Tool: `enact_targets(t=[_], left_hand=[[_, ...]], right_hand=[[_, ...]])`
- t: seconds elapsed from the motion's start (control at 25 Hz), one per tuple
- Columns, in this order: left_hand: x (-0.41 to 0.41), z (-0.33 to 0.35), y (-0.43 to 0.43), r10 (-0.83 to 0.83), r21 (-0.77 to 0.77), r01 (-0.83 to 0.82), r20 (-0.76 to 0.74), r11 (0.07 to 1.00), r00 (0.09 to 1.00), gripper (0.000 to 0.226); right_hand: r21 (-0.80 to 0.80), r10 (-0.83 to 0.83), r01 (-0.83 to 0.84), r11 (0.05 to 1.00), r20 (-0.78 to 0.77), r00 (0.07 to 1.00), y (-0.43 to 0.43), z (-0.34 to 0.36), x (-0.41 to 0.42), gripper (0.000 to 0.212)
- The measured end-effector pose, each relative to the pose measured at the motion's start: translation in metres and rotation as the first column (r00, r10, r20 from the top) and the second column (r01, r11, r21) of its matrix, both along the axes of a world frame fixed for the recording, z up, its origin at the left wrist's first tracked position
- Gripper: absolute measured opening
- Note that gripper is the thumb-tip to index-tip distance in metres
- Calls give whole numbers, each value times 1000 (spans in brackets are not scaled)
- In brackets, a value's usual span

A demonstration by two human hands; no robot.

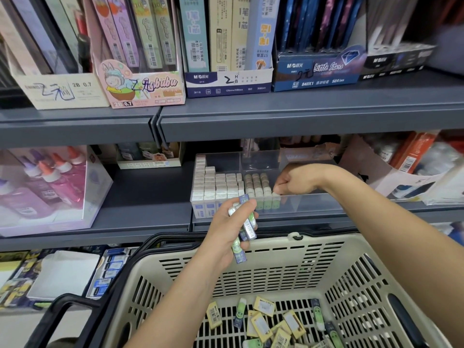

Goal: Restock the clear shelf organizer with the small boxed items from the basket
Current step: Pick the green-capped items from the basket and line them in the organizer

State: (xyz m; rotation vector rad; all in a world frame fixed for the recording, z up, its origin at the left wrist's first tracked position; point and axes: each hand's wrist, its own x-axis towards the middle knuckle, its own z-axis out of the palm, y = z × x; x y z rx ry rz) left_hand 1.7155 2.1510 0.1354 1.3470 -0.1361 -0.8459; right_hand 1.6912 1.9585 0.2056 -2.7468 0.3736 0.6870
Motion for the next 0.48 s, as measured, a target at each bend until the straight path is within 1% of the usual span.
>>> enact_targets(t=[0.08, 0.16, 0.24, 0.32, 0.48], left_hand=[[0, 1, -1, -1, 0, 1, -2, 1000, 1000, 21], [-1, 0, -1, -5, 2, 5, 1, 1000, 1000, 22], [-1, 0, 0, -9, 4, 9, 2, 1000, 1000, 21], [0, -1, 0, -7, 5, 7, -3, 1000, 1000, 21], [0, 0, -2, -9, -5, 8, -20, 1000, 1000, 22]], right_hand=[[-18, 19, -20, 1000, -60, 998, 4, 3, 4, 26], [-30, -9, 7, 1000, -80, 997, 7, 4, 6, 21], [-39, -63, 60, 997, -76, 995, 7, 4, 6, 29], [-39, -78, 75, 996, -87, 993, 6, 4, 5, 33], [-32, -8, 5, 999, -78, 997, 5, 2, 6, 26]])
